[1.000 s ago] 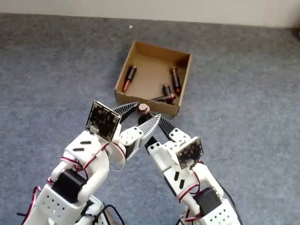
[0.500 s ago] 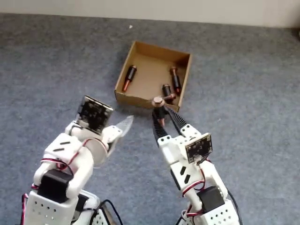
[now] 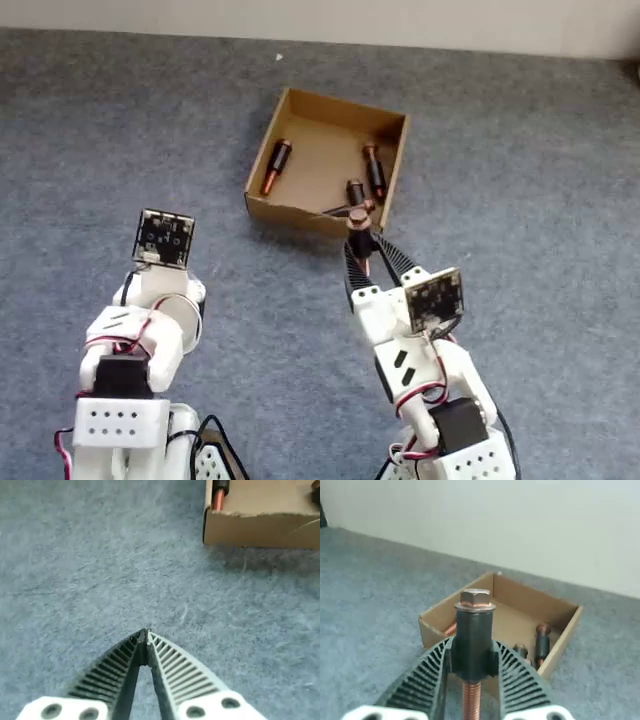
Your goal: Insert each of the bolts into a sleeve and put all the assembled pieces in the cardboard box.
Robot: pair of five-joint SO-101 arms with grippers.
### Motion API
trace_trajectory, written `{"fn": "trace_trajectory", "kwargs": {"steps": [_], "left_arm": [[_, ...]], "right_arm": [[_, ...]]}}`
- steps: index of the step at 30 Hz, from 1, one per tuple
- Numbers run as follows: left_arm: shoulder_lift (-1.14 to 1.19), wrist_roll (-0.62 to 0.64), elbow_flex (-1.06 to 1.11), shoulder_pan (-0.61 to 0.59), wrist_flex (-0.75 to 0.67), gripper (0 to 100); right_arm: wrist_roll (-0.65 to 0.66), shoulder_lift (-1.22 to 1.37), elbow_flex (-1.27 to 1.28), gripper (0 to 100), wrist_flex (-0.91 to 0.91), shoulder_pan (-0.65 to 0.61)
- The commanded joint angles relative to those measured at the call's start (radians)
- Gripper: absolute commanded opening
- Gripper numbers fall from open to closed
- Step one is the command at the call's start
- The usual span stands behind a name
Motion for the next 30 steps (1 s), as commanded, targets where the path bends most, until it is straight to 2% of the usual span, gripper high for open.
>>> {"fn": "trace_trajectory", "kwargs": {"steps": [1,8,17,20,27,30], "left_arm": [[-0.007,-0.009,0.107,-0.01,-0.14,1],[-0.007,-0.014,0.254,-0.012,-0.333,1],[-0.007,-0.014,0.262,-0.016,-0.344,1],[-0.007,-0.014,0.262,-0.018,-0.342,1],[-0.007,-0.014,0.263,-0.018,-0.342,1],[-0.007,-0.014,0.263,-0.018,-0.342,1]], "right_arm": [[-0.011,0.108,-0.223,0.5,0.002,-0.008],[-0.011,0.697,-0.575,0.5,-0.015,-0.007],[-0.011,1.428,-0.895,0.5,-0.358,0.062],[-0.011,1.626,-0.975,0.5,-0.42,0.07],[-0.012,1.894,-1.104,1.3,-0.421,0.068],[-0.017,1.923,-1.112,9.2,-0.42,0.067]]}}
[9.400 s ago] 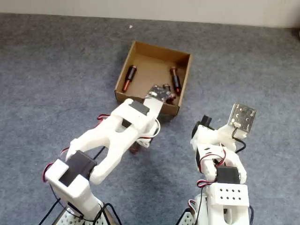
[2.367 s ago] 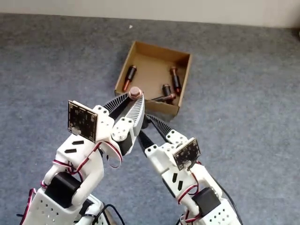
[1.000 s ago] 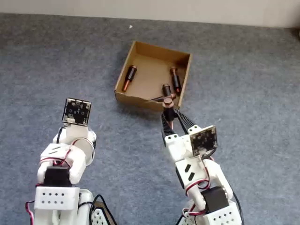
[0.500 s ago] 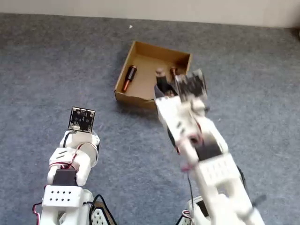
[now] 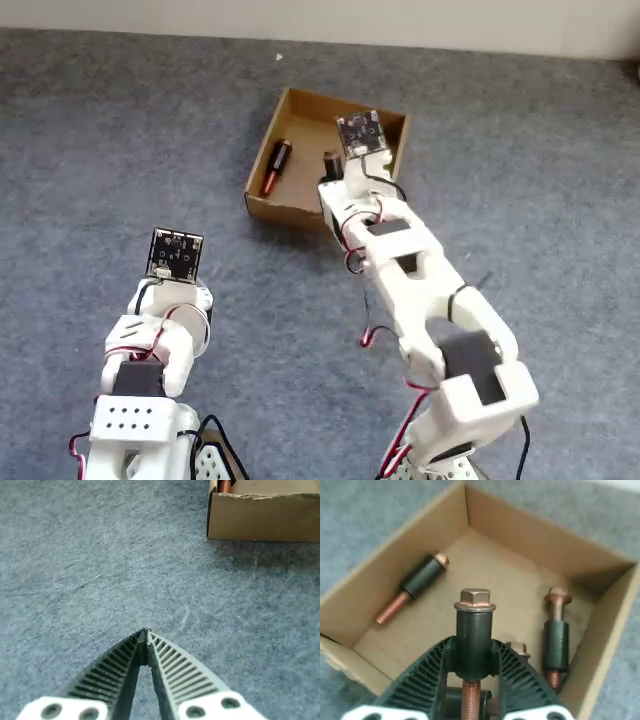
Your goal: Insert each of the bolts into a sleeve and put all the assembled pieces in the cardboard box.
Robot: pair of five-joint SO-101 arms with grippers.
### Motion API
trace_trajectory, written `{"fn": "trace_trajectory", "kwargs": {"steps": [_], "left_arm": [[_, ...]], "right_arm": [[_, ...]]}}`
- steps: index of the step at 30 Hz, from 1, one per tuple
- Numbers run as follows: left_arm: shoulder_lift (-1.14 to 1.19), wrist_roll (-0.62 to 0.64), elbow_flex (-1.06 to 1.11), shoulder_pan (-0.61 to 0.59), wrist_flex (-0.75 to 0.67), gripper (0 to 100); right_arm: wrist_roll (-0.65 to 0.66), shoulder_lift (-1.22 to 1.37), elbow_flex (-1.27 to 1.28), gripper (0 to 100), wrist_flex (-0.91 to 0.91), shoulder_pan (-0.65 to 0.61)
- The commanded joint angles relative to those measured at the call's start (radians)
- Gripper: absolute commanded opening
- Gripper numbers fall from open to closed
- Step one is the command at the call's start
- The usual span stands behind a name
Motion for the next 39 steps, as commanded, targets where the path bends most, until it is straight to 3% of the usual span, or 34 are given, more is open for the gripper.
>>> {"fn": "trace_trajectory", "kwargs": {"steps": [1,4,14,17,21,28,31,39], "left_arm": [[-0.007,-0.014,-0.005,-0.016,-0.02,1],[-0.007,-0.015,-0.005,-0.016,-0.02,1],[-0.007,-0.015,-0.005,-0.016,-0.021,1],[-0.007,-0.015,-0.007,-0.016,-0.021,1],[-0.007,-0.011,-0.018,-0.018,-0.021,1],[-0.008,0.002,-0.056,-0.071,-0.017,1],[-0.065,0.077,-0.054,-0.097,-0.011,1],[-0.501,0.086,0.015,-0.11,0.259,1]], "right_arm": [[-0.038,-0.001,-0.085,13.3,-0.036,0.01],[-0.075,-0.002,-0.087,20.5,0.028,0.01],[-0.081,-0.24,-0.105,20.2,0.38,-0.008],[-0.081,-0.371,-0.008,14.0,0.452,-0.022],[-0.081,-0.559,0.16,0.8,0.456,-0.028],[-0.081,-0.881,0.456,0.8,0.456,-0.025],[-0.081,-1.009,0.558,0.8,0.455,-0.025],[-0.081,-1.254,0.725,0.8,0.455,-0.005]]}}
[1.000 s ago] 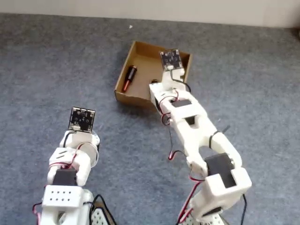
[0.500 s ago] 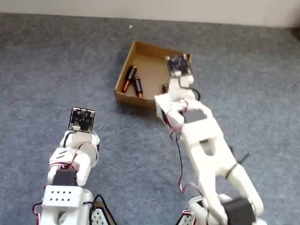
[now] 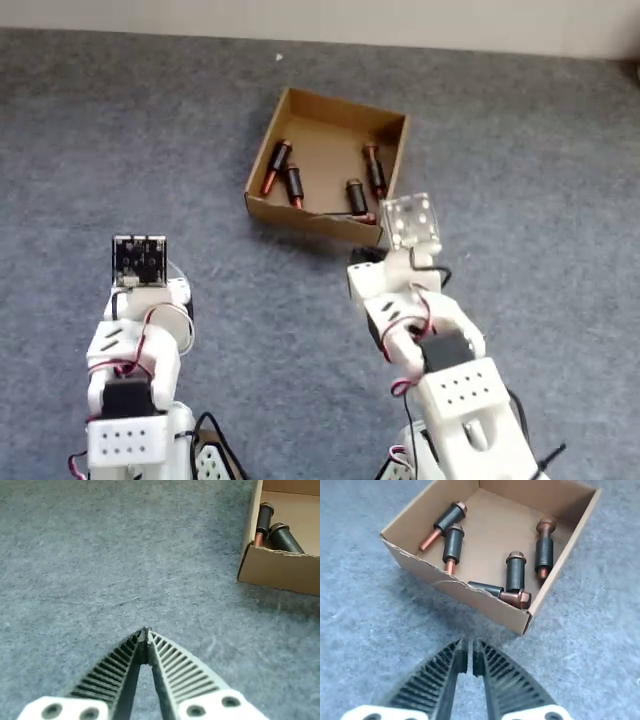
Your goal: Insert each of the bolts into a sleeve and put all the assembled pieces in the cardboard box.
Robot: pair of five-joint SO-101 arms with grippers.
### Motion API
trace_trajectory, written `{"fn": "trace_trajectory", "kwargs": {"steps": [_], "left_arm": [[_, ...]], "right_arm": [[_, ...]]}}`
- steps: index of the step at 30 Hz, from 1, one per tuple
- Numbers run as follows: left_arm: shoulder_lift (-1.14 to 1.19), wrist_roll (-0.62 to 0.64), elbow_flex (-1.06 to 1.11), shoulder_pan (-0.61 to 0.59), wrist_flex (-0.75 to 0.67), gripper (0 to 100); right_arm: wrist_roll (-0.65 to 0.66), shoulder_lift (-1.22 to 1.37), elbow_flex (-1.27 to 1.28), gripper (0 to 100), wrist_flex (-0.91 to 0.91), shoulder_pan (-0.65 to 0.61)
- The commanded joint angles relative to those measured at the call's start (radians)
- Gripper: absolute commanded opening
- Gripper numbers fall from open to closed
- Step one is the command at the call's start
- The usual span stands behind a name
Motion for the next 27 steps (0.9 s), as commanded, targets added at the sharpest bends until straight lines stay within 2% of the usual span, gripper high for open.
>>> {"fn": "trace_trajectory", "kwargs": {"steps": [1,4,11,19,27], "left_arm": [[-0.179,0.012,0.001,-0.008,0.13,1],[-0.113,0.012,-0.018,-0.008,0.13,1],[-0.157,0.012,0.013,-0.004,0.133,1],[-0.156,0.011,0.056,0.11,0.13,1],[-0.154,0.011,0.079,0.114,0.137,1]], "right_arm": [[-0.011,-0.128,0.042,0.8,0.002,0.018],[-0.011,-0.182,0.096,0.8,0.002,0.03],[-0.012,-0.383,0.3,0.8,0.005,0.047],[-0.008,-0.664,0.532,0.8,0.019,0.094],[-0.011,-0.805,0.565,0.8,0.337,0.125]]}}
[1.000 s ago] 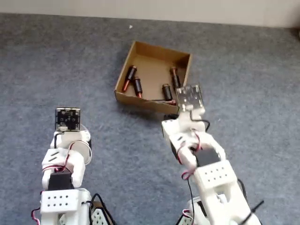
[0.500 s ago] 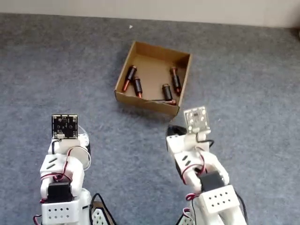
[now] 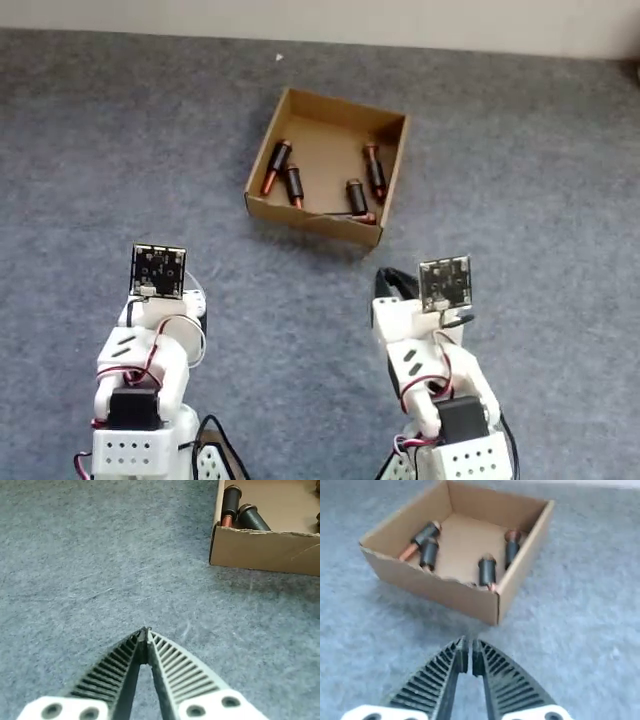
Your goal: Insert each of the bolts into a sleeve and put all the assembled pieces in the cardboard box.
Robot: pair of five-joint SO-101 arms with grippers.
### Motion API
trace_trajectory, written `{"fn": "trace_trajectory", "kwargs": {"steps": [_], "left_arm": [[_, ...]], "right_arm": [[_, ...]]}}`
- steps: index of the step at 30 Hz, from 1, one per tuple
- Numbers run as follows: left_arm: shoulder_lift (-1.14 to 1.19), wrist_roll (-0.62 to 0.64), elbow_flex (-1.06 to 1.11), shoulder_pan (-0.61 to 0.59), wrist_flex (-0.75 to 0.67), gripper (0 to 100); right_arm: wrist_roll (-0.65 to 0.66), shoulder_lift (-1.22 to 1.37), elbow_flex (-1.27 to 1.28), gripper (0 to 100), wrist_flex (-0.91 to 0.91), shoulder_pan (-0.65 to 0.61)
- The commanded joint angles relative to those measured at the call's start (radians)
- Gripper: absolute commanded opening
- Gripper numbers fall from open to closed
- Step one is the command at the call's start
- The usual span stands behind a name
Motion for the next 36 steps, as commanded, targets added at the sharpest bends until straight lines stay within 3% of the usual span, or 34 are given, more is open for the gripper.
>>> {"fn": "trace_trajectory", "kwargs": {"steps": [1,5,10,18,36], "left_arm": [[-0.007,0.011,0.022,0.013,0.003,1],[-0.007,0.011,0.022,0.013,0.026,1],[-0.007,0.011,0.022,0.012,0.173,1],[-0.007,0.015,0.022,0.007,0.416,1],[-0.007,0.015,0.022,0.007,0.427,1]], "right_arm": [[-0.009,-0.028,0.14,0.8,0.157,0.015],[-0.009,-0.024,0.14,0.8,0.28,0.016],[-0.005,-0.024,0.14,0.8,0.507,0.016],[-0.005,-0.028,0.14,0.8,0.501,0.015],[-0.005,-0.028,0.14,0.8,0.501,0.015]]}}
